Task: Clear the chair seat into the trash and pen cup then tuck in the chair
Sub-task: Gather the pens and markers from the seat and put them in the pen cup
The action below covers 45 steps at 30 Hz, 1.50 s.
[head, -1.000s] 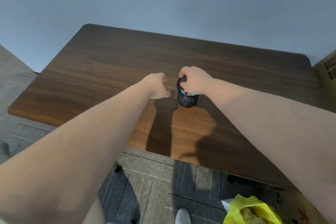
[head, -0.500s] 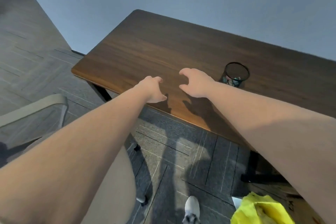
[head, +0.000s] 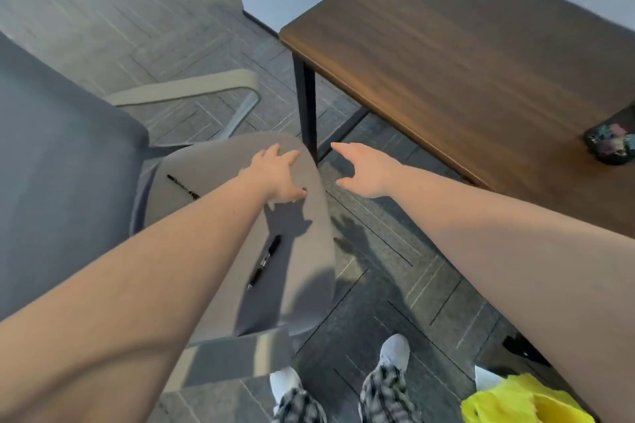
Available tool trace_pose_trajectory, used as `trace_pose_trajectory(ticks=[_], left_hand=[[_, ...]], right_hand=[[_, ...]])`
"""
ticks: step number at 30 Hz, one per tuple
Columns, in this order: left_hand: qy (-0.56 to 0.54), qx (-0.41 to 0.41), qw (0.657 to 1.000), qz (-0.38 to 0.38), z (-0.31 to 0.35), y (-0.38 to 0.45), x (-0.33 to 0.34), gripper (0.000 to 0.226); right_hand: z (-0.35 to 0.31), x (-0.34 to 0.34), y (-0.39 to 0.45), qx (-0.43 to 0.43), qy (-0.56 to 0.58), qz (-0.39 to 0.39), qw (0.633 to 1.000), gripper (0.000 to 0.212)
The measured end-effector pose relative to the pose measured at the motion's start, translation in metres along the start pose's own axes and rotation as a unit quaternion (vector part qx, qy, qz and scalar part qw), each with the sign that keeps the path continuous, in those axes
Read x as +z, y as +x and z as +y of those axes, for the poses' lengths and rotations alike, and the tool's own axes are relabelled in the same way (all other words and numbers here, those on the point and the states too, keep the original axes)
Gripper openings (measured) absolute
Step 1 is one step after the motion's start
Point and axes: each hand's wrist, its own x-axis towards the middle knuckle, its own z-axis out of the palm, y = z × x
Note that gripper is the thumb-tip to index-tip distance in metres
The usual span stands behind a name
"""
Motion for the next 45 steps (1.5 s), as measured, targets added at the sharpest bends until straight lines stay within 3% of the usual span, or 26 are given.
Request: trace_pose_trajectory(ticks=[8,17,23,29,36,45], left_hand=[[-0.035,-0.072,0.996,-0.030,-0.106,-0.013,0.083,0.091],[-0.041,-0.118,0.989,-0.077,-0.160,-0.026,0.161,0.060],[0.050,-0.117,0.988,-0.090,-0.212,-0.043,0.188,0.071],[0.020,-0.123,0.988,-0.090,-0.241,-0.043,0.206,0.088],[0.022,-0.099,0.994,-0.049,-0.249,-0.038,0.223,0.052],[0.128,-0.055,0.988,-0.070,-0.256,-0.022,0.213,0.028]], right_hand=[[-0.056,0.090,0.045,-0.041,-0.046,-0.060,0.996,0.075],[-0.068,0.189,0.070,-0.076,-0.121,-0.118,0.983,0.062],[-0.082,0.222,0.072,-0.126,-0.204,-0.137,0.961,0.067],[-0.096,0.243,0.077,-0.124,-0.232,-0.094,0.960,0.059],[-0.102,0.263,0.084,-0.124,-0.243,-0.094,0.958,0.063],[-0.118,0.263,0.088,-0.152,-0.297,-0.060,0.941,0.031]])
